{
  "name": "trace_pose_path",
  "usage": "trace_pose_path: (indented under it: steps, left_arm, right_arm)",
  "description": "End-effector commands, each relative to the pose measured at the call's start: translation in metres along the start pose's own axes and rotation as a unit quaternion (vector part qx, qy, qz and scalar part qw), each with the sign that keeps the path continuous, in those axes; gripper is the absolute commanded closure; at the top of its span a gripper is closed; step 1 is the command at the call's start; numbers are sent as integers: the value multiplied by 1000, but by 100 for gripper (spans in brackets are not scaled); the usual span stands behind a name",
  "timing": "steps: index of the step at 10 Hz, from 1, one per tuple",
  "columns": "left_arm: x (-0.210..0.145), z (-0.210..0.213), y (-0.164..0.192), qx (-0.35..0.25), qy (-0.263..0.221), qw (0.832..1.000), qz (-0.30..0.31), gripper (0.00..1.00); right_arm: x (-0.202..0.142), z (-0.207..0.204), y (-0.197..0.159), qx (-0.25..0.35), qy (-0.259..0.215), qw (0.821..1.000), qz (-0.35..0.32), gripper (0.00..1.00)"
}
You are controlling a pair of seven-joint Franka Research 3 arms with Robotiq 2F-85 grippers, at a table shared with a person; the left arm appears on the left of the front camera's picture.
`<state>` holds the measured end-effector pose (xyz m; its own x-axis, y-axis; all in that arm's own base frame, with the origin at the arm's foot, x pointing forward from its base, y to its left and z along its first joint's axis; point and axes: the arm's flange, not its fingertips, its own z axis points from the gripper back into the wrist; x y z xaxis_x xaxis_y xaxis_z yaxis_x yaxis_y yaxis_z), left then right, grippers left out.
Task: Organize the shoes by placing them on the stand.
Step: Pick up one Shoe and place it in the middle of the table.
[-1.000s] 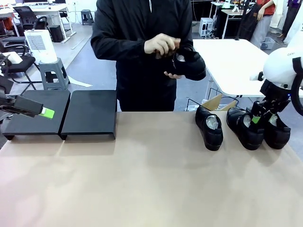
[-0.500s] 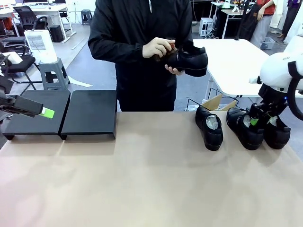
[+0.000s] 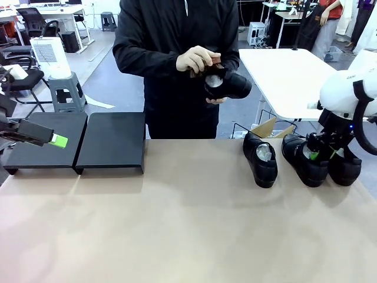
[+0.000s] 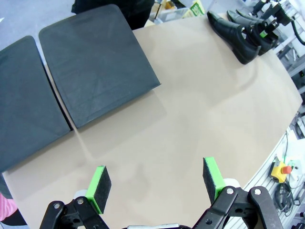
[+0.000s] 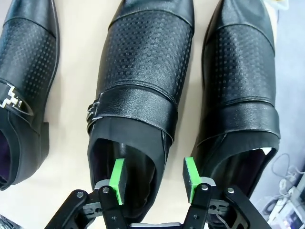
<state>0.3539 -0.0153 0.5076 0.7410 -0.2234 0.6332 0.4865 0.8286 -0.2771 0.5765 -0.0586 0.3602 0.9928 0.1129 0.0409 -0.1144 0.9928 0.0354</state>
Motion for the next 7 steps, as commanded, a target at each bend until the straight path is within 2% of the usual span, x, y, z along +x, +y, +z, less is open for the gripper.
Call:
trace_pose_path:
  steps: [1,2,6,7]
  left_arm:
    - [0,1,1,-6,-1,1000,-6,0]
    - [0,1,1,-6,-1,1000,-6,0]
    - [0,1,1,-6,-1,1000,-6,0]
    - [0,1,1,-6,-1,1000,-6,0]
  right_arm:
    - [7,1,1,10,0,1000,-22,37]
    - [7,1,2,14,-6,1000,-20,40]
    - [7,0,4,31,4,999,-12,95]
    - [7,-1,3,29,8,999,-14,100]
